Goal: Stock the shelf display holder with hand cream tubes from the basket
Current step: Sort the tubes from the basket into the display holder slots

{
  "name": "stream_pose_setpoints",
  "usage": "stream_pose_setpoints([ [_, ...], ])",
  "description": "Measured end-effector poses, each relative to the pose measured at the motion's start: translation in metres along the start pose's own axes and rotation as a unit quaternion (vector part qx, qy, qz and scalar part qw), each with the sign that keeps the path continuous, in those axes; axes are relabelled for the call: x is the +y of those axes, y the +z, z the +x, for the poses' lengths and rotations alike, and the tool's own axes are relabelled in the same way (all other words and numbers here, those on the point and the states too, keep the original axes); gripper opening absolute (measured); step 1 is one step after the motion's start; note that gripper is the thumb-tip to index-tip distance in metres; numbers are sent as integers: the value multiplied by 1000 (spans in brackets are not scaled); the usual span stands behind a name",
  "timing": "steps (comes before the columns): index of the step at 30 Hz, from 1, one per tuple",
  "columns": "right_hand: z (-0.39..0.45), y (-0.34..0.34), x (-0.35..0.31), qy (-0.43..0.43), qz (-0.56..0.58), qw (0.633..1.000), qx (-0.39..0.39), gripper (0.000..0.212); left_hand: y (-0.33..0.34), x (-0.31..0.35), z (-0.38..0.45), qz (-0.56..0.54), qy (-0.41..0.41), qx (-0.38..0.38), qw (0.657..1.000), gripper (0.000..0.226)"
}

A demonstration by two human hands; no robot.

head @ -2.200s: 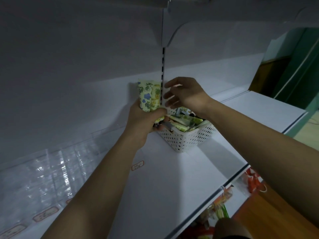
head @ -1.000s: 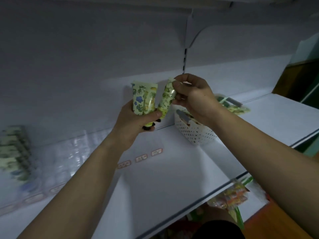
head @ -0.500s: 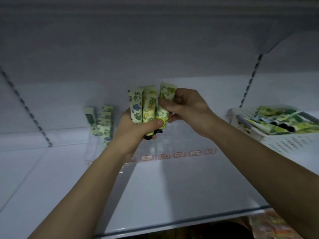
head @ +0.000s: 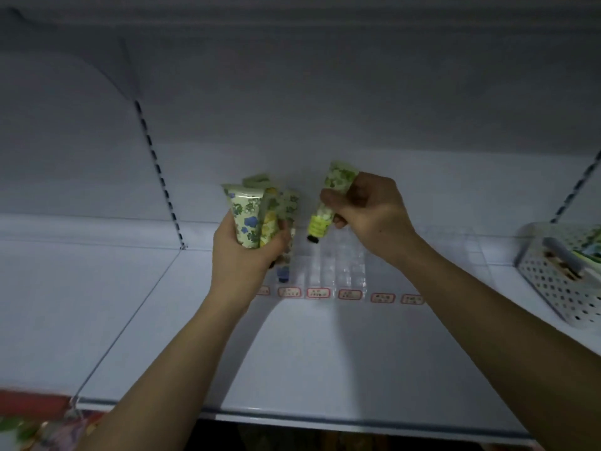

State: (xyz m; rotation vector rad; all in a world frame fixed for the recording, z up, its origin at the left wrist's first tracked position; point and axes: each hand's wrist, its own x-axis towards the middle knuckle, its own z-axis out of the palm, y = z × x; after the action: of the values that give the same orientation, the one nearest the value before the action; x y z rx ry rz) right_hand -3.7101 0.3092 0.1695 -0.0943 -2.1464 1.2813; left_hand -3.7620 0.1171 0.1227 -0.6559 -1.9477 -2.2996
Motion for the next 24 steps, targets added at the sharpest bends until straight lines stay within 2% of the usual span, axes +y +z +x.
stream_pose_setpoints([
  [2, 7, -4, 11, 12, -38, 998, 43, 26, -4, -8, 4, -10, 1, 42, 999, 35],
  [9, 20, 15, 44, 26, -72, 995, 69, 18, -5, -32, 1, -36, -7, 70, 997, 30],
  [12, 22, 24, 53, 25, -47, 995, 88, 16, -9, -39, -1, -26, -11, 68, 997, 31],
  [24, 24, 42, 76, -38, -65, 995, 66, 15, -9, -38, -6, -17, -15, 18, 1000, 30],
])
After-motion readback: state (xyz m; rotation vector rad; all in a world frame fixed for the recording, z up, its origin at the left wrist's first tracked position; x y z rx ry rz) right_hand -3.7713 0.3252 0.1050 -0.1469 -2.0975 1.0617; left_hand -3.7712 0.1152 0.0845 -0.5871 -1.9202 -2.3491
